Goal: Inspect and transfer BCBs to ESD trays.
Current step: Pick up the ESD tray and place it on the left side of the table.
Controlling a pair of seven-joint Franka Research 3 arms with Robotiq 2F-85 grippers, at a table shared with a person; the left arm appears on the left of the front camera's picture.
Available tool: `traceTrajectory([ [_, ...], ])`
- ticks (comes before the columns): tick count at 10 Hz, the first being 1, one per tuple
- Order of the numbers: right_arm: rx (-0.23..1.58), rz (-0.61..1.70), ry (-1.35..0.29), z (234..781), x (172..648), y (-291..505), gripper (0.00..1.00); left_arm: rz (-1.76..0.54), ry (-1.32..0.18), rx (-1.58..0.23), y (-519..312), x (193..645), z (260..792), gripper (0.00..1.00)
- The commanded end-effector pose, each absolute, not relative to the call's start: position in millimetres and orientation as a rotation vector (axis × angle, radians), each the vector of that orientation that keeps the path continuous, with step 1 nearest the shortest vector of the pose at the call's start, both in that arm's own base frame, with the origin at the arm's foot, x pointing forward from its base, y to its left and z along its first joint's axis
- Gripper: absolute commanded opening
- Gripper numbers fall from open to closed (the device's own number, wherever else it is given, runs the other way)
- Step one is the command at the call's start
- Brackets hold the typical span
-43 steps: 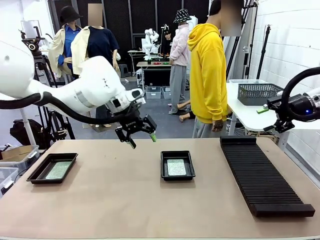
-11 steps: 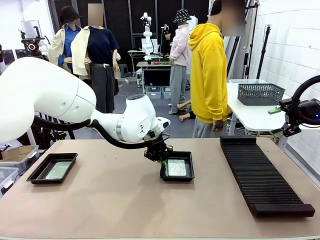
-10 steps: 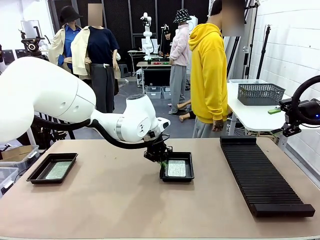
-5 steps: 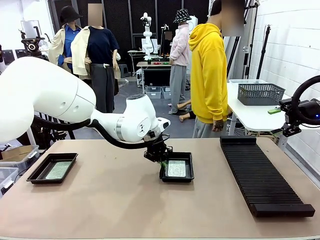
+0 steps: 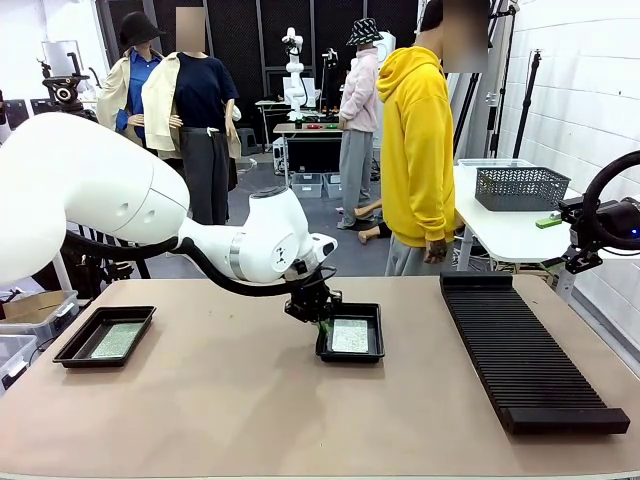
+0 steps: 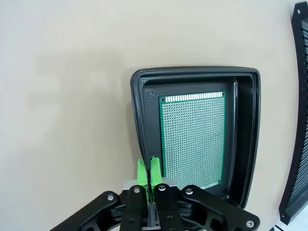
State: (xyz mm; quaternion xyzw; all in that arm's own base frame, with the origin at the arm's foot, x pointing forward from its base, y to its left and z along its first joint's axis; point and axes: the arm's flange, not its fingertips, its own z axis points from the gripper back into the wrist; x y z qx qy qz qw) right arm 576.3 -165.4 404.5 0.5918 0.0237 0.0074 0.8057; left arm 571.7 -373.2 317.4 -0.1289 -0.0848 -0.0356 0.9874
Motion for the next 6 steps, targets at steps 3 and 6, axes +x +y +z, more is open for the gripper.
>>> traceTrajectory([
  [3,1.263,0.015,0.040,404,575,-164,1.00,-0.036,-0.166,-0.284,-319,564,326,0.00],
  [6,1.263,0.015,0.040,404,575,-164,1.00,-0.029,-0.161,-0.300,-282,550,326,0.00],
])
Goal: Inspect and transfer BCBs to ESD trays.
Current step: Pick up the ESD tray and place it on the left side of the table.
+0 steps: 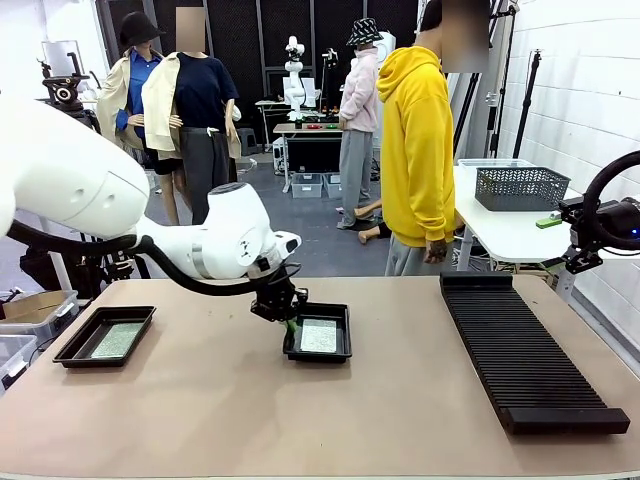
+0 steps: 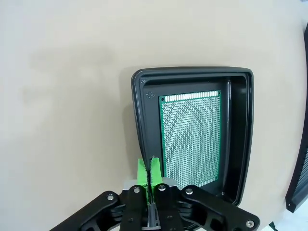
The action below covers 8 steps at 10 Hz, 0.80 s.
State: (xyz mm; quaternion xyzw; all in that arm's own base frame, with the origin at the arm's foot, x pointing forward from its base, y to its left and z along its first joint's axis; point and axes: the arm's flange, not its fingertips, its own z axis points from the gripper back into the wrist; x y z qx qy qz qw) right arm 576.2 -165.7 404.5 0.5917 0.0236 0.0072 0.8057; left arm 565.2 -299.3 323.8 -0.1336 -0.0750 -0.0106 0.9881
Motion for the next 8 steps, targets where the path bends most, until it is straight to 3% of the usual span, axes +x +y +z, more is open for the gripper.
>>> traceTrajectory([
  [1,1.263,0.015,0.040,404,575,-164,1.00,-0.016,-0.176,-0.294,-268,546,328,0.00],
  [8,1.263,0.015,0.040,404,575,-164,1.00,0.004,-0.211,-0.283,-172,545,334,0.00],
])
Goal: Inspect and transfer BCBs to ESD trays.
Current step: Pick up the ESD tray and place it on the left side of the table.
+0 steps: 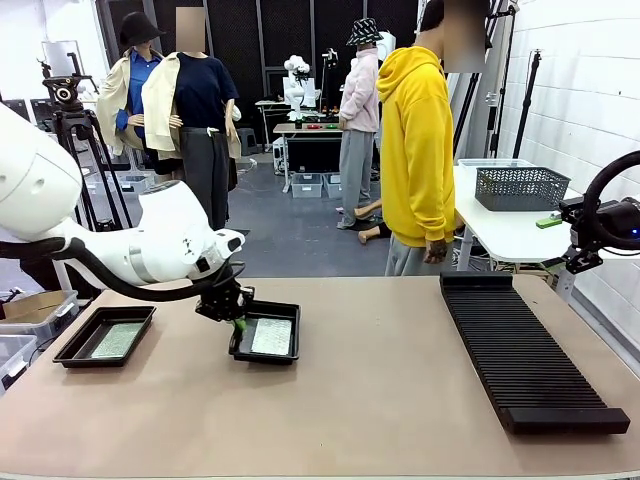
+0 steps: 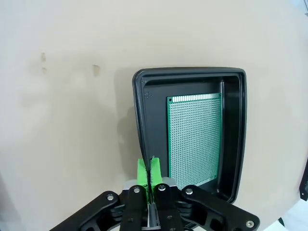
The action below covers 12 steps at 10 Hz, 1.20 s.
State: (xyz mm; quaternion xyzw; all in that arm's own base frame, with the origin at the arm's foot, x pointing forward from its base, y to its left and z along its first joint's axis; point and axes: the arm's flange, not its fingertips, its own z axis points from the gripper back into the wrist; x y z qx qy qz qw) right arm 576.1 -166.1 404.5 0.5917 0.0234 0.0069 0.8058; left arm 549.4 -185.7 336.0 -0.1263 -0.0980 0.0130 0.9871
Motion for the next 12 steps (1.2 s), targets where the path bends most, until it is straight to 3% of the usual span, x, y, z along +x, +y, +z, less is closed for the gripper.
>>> traceTrajectory([
  [1,1.263,0.015,0.040,404,575,-164,1.00,0.008,-0.209,-0.278,-162,546,335,0.00],
  [12,1.263,0.015,0.040,404,575,-164,1.00,-0.032,-0.189,-0.175,-49,554,334,0.00],
])
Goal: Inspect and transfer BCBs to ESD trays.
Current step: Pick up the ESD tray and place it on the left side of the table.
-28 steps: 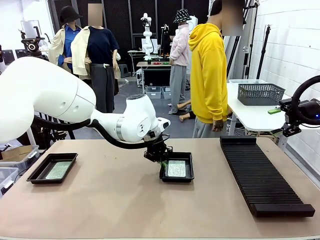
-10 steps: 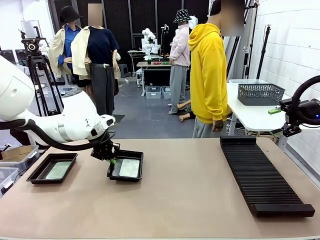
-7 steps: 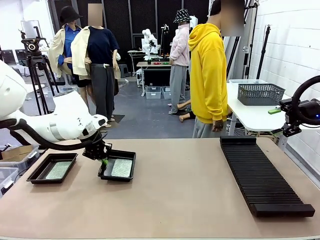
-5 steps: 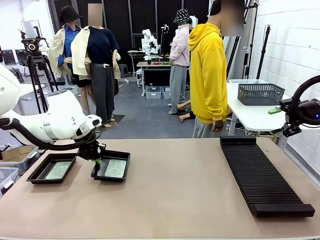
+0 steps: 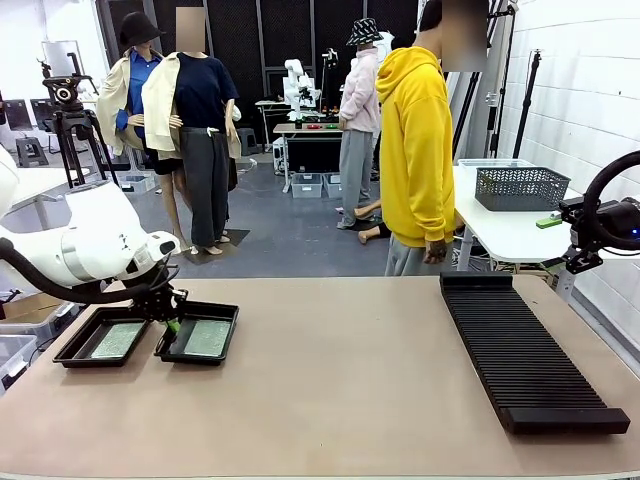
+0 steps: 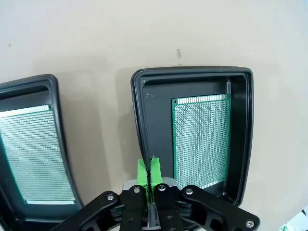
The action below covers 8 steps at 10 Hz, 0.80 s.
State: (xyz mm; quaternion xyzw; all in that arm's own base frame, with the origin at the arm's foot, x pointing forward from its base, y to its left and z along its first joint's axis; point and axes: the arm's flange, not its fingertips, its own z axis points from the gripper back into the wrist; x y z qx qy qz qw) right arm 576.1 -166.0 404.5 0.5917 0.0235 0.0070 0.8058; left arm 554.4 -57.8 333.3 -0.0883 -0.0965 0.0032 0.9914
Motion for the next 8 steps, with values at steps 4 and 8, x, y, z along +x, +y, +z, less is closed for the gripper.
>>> traceTrajectory([
  [4,1.263,0.015,0.040,404.1,575.1,-164.0,1.00,-0.047,-0.199,-0.142,-41.9,558.2,331.5,0.00],
  [8,1.263,0.015,0.040,404.1,575.1,-164.0,1.00,-0.025,-0.191,-0.134,-37.7,556.6,333.6,0.21],
])
